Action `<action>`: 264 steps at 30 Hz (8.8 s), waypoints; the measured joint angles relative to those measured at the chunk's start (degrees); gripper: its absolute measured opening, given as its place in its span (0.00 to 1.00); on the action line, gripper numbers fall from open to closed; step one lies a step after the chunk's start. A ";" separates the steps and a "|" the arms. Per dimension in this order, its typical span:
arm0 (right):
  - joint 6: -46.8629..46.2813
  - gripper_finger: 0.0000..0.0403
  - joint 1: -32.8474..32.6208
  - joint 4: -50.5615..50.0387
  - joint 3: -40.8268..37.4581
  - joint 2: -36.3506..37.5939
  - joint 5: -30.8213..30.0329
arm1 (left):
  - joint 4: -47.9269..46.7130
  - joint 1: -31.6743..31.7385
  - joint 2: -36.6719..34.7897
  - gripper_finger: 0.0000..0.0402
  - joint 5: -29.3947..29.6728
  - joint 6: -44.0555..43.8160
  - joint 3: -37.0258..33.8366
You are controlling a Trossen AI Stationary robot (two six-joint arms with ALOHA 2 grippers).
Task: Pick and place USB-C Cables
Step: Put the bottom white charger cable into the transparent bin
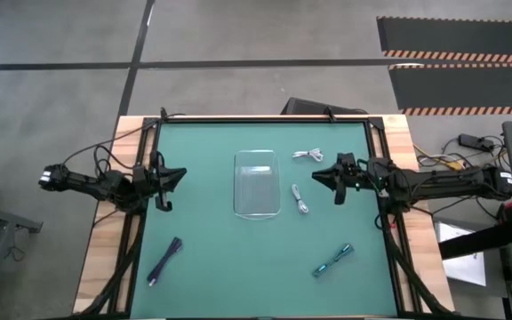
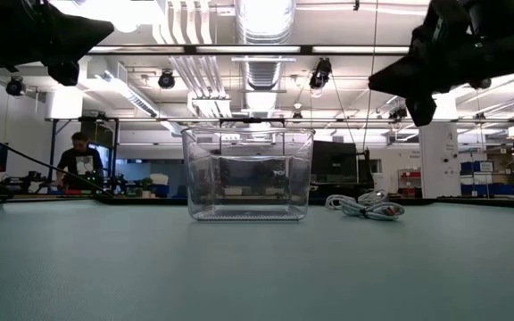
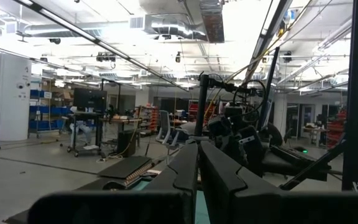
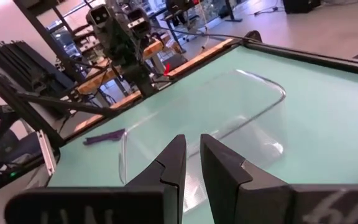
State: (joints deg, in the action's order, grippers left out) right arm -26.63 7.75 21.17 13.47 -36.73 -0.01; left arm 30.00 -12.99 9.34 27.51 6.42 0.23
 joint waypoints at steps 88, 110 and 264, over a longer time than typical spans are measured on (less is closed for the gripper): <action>-12.53 0.50 -18.51 -18.67 18.95 -52.87 -27.58 | 1.63 0.00 0.00 0.00 2.95 0.04 0.00; -4.12 0.10 -18.40 -22.36 18.50 -46.60 -26.12 | 9.95 0.01 0.00 0.00 2.55 -0.18 0.00; 49.15 0.12 -18.23 55.18 5.98 -32.37 -1.49 | 36.63 2.62 102.14 0.33 -13.86 1.97 67.76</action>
State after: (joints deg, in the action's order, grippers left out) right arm 22.53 -10.48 76.35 19.44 -69.10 -1.50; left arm 66.63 -10.37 111.48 13.65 8.38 67.99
